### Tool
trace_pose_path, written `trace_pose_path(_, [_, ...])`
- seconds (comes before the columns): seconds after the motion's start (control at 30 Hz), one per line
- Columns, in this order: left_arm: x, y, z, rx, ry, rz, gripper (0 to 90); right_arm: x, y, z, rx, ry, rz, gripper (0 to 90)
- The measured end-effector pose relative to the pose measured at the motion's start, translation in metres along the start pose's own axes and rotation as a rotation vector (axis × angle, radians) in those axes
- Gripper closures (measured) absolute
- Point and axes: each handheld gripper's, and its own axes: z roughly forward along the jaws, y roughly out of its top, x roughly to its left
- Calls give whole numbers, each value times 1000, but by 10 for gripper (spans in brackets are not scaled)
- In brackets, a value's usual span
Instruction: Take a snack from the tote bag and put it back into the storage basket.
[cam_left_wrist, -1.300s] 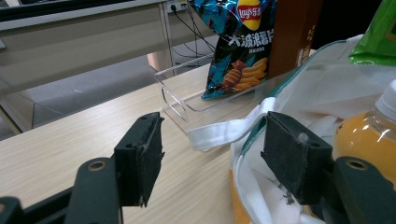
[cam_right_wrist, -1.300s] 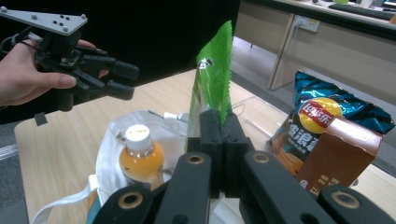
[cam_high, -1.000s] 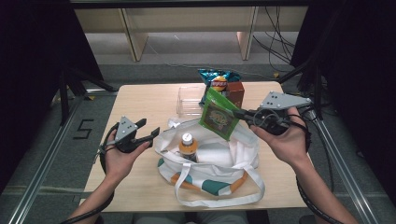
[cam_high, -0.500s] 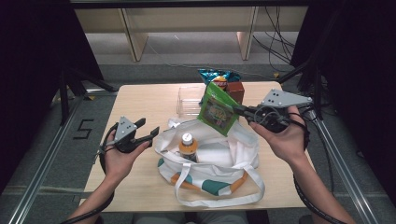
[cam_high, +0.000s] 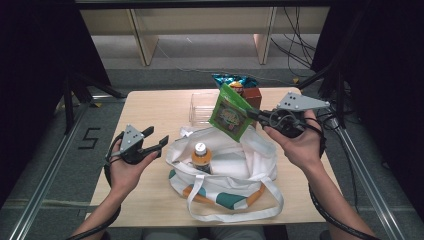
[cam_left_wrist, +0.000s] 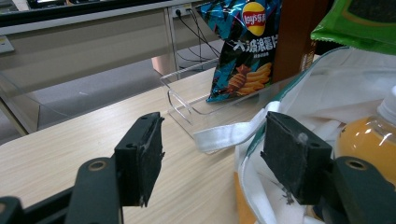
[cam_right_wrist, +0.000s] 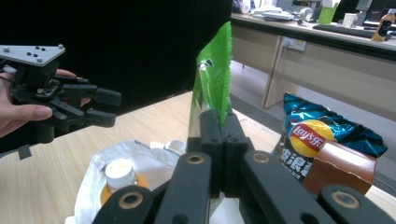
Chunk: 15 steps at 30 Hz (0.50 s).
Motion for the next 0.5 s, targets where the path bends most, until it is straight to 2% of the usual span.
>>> trace_pose_path(0.13, [1,2,-2,-5,8,1,367,-1,1,0,-15,4,8,900])
trace_pose_path(0.2, [2,2,-2,-7,9,5,367,-3,3,-1,-24,-9,-12,900])
trace_pose_path(0.33, [2,0,-1,-4,7,-1,367,-4,3,0,-22,-11,12,900])
trace_pose_path(0.5, [2,0,-1,-4,6,2,366,-5,4,2,-37,-15,14,900])
